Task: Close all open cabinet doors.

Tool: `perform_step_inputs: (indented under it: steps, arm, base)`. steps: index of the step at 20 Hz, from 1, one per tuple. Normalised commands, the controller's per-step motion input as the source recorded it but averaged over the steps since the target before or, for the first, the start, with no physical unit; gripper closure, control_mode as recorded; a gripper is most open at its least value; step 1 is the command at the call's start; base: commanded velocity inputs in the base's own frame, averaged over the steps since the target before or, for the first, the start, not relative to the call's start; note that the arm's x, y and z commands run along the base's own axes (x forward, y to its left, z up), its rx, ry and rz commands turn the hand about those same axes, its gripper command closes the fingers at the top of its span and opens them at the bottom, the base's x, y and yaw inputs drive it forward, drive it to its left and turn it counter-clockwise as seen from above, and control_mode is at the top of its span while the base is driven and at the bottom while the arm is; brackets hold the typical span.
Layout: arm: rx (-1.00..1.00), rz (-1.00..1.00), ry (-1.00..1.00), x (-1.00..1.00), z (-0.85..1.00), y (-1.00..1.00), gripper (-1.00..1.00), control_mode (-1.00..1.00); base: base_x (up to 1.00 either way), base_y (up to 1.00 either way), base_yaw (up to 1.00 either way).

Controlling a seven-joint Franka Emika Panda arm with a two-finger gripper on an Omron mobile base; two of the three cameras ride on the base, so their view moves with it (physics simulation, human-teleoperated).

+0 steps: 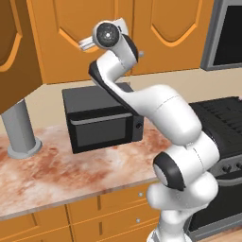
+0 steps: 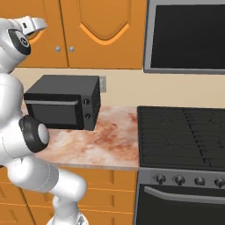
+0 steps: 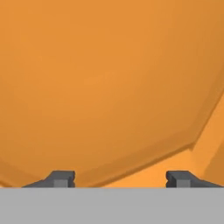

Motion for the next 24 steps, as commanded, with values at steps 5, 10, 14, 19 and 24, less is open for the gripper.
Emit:
perform_step_inputs:
  steps: [5,10,14,19,24]
  arm:
    - [0.20,0.00,-0.08,-0.80,0.00,-0.51,-1.00,-1.00]
    - [0.23,-0.02,-0.06,-1.00,0.04,-0.39,-1.00,-1.00]
    - [0.30,-0.02,0.07,-1.00,0.13,-0.89,-1.00,-1.00]
    - [0.14,-0.06,0.30,-0.91,-0.06,-0.92,-1.00,-1.00]
    - [0.00,-0.11,0.70,-0.59,-0.50,-0.73,-1.00,-1.00]
  base:
    - [0.00,0.00,0.00]
    - [0.00,0.00,0.00]
    - [0.00,0.00,0.00]
    - [0.00,0.00,0.00]
    - [0.00,0.00,0.00]
